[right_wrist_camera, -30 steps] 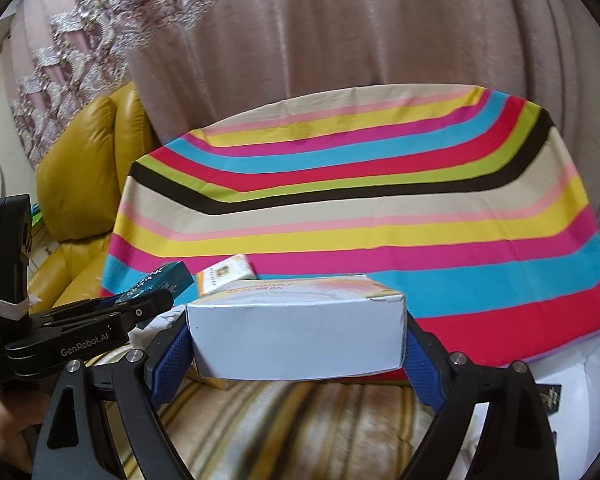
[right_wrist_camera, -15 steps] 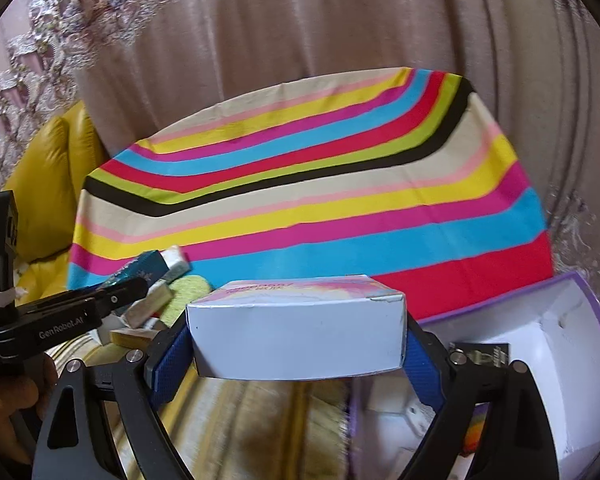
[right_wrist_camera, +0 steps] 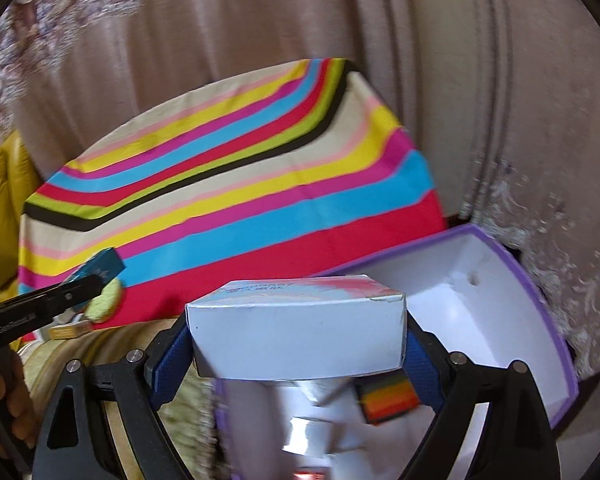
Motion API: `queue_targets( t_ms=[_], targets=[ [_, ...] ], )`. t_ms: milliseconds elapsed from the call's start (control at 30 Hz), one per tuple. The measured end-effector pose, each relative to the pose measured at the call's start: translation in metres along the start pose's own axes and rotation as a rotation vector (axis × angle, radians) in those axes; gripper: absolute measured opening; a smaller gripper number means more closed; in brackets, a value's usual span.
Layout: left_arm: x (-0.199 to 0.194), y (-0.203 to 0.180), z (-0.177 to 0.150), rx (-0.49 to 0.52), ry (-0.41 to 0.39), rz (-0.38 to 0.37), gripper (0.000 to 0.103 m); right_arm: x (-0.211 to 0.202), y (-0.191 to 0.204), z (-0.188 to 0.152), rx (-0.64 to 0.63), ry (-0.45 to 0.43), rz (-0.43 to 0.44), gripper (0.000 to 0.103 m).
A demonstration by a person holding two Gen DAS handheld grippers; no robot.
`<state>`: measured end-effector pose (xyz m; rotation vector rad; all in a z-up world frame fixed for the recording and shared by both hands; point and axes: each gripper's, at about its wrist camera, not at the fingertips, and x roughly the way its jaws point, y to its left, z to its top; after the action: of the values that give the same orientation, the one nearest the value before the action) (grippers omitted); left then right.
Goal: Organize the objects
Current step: 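Carry the teal box and white box over the purple box with both grippers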
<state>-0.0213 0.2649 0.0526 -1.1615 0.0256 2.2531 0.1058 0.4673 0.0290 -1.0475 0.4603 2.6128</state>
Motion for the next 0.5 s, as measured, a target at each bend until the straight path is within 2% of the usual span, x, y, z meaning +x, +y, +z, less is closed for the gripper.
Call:
queue_targets(
  t_ms=[267,500],
  targets=[
    [0.019,-0.047,-0.003,0.079,0.073,-0.107,0.037,-0.007,-0.050,-0.004,0.073,0.008,-0.140,0.091],
    [0.038,-0.094,-0.015,0.155,0.175,-0.213,0.037,-0.011,-0.089,-0.013,0.143,0.036,-0.235,0.091]
  ],
)
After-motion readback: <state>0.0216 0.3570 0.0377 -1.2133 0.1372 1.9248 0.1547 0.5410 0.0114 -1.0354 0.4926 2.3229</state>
